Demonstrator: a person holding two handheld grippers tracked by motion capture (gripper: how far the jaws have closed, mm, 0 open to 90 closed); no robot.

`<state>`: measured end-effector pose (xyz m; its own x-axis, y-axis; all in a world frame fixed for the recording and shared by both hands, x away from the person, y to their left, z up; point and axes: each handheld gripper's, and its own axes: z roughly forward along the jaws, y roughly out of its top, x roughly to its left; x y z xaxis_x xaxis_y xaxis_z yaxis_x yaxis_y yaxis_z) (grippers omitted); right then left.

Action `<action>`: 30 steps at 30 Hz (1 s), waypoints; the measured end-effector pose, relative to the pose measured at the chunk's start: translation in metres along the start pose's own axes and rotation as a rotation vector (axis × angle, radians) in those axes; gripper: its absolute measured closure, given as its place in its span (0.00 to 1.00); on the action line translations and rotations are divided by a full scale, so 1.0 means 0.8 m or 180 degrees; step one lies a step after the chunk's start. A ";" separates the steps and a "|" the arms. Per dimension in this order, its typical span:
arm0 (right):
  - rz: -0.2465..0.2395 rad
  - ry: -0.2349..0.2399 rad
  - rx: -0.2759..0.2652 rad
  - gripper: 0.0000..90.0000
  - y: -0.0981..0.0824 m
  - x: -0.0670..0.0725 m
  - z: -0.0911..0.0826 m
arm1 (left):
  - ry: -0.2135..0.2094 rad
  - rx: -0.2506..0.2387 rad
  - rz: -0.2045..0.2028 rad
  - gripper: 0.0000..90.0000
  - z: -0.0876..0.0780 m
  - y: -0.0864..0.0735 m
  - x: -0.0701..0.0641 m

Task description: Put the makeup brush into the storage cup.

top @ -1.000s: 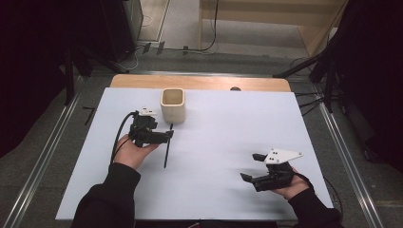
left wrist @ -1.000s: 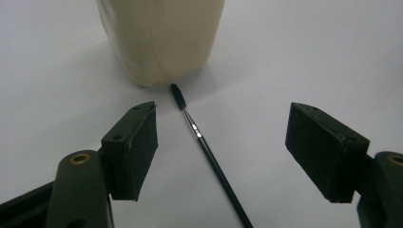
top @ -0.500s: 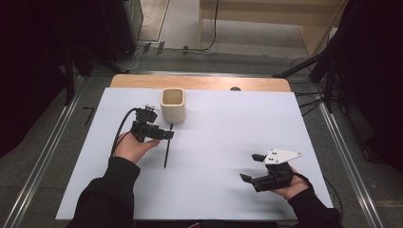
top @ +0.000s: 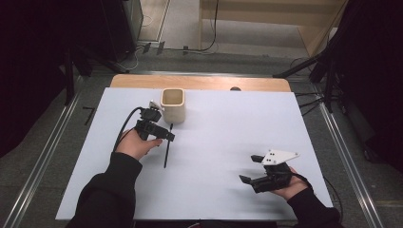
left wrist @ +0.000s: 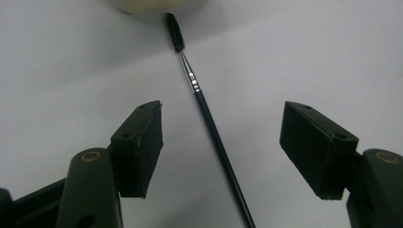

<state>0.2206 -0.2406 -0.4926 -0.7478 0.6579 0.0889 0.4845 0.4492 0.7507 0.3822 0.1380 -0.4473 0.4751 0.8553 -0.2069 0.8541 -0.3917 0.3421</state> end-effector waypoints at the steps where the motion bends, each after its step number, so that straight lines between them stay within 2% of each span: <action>1: -0.0012 0.0012 0.0021 0.20 0.000 0.000 0.001 | -0.0009 0.0018 0.0009 0.36 0.001 0.002 0.000; 2: -0.0017 0.0015 0.0025 0.20 0.000 0.000 0.001 | -0.0019 0.0021 0.0020 0.36 0.001 0.002 0.000; 5: -0.0038 0.0024 0.0045 0.20 0.000 0.001 0.002 | 0.0061 0.0075 0.0027 0.36 0.004 0.006 -0.002; 8: -0.0057 0.0039 0.0041 0.20 0.000 0.002 0.003 | 0.0029 0.0125 0.0032 0.36 0.009 0.009 -0.002; 10: -0.0050 0.0040 0.0041 0.20 0.000 0.002 0.003 | 0.0069 0.0166 0.0028 0.36 0.013 0.009 -0.002; 11: -0.0043 0.0042 0.0045 0.20 0.000 0.002 0.003 | 0.0051 0.0222 -0.0009 0.36 0.017 0.009 -0.002; 14: -0.0048 0.0039 0.0044 0.20 0.000 0.002 0.002 | 0.0057 0.0260 0.0003 0.37 0.022 0.008 -0.003; 17: -0.0046 0.0044 0.0043 0.20 0.000 0.002 0.002 | 0.0047 0.0316 -0.0051 0.37 0.028 0.007 -0.002; 23: -0.0054 0.0056 0.0062 0.20 0.000 0.003 0.003 | 0.0158 0.0358 -0.0053 0.41 0.040 0.004 -0.002; 27: -0.0077 0.0032 0.0080 0.21 0.000 0.003 0.003 | 0.0155 0.0358 -0.0061 0.41 0.042 0.004 -0.003; 30: -0.0101 0.0017 0.0079 0.21 0.000 0.003 0.003 | 0.0206 0.0371 -0.0030 0.42 0.043 0.004 -0.004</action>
<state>0.2203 -0.2376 -0.4940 -0.7653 0.6399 0.0690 0.4716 0.4846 0.7367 0.3907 0.1220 -0.4771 0.4555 0.8777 -0.1486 0.8790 -0.4171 0.2309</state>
